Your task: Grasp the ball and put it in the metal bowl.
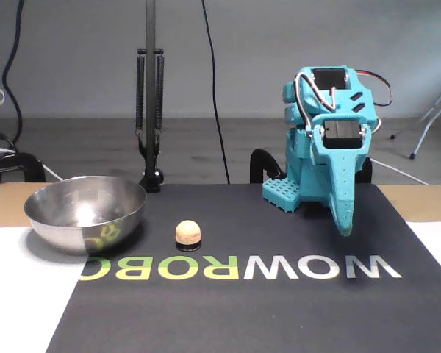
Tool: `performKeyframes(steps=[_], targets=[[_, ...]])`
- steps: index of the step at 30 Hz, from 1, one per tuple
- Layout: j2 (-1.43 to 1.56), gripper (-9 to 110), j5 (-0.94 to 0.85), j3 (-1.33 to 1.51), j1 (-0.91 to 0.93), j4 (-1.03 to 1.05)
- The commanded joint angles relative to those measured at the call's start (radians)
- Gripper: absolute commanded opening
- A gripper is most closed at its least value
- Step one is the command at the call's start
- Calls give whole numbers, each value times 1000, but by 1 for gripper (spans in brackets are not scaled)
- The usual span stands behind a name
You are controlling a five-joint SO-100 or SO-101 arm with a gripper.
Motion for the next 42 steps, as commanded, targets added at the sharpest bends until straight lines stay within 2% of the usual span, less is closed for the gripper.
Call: performKeyframes(steps=[1,16,31,42], targets=[[-26,1,-6,-58,8,3],[-686,1,-6,-606,35,18],[-1154,0,-6,-1307,35,583],[-1460,0,-8,-1532,31,739]])
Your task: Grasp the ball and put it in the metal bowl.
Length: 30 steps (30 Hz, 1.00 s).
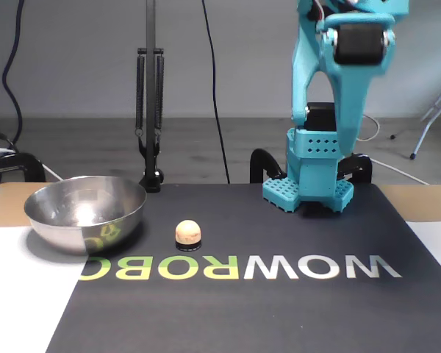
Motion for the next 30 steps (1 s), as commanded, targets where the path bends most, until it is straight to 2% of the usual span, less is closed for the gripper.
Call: performKeyframes(steps=[1,13,30], targets=[[-64,0,-8,-71,-3,18],[-242,0,-8,-89,-5,25],[-301,0,-8,-75,-5,18]])
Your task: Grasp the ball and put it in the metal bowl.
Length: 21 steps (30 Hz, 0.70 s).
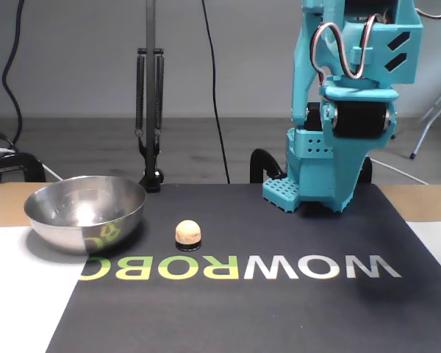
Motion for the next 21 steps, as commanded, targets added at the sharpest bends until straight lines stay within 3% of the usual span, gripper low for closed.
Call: performKeyframes(steps=[1,12,21], targets=[[3,0,-8,-25,-3,-2],[3,0,-258,-23,5,5],[11,0,-621,48,3,5]])
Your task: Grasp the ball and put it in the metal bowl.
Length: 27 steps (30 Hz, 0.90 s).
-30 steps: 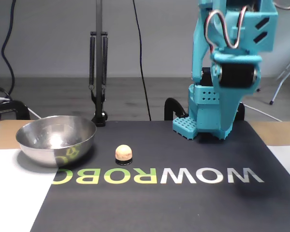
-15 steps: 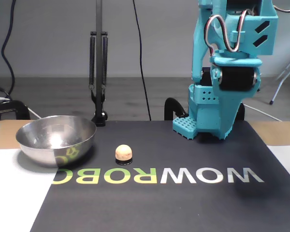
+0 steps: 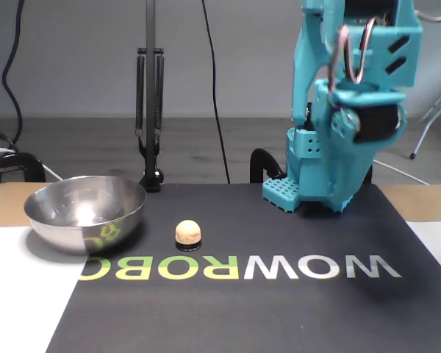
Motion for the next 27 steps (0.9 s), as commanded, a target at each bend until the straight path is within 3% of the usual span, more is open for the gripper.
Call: performKeyframes(steps=[1,19,27], targets=[[12,0,-104,11,3,8],[17,0,-561,21,31,9],[18,0,-675,21,55,9]])
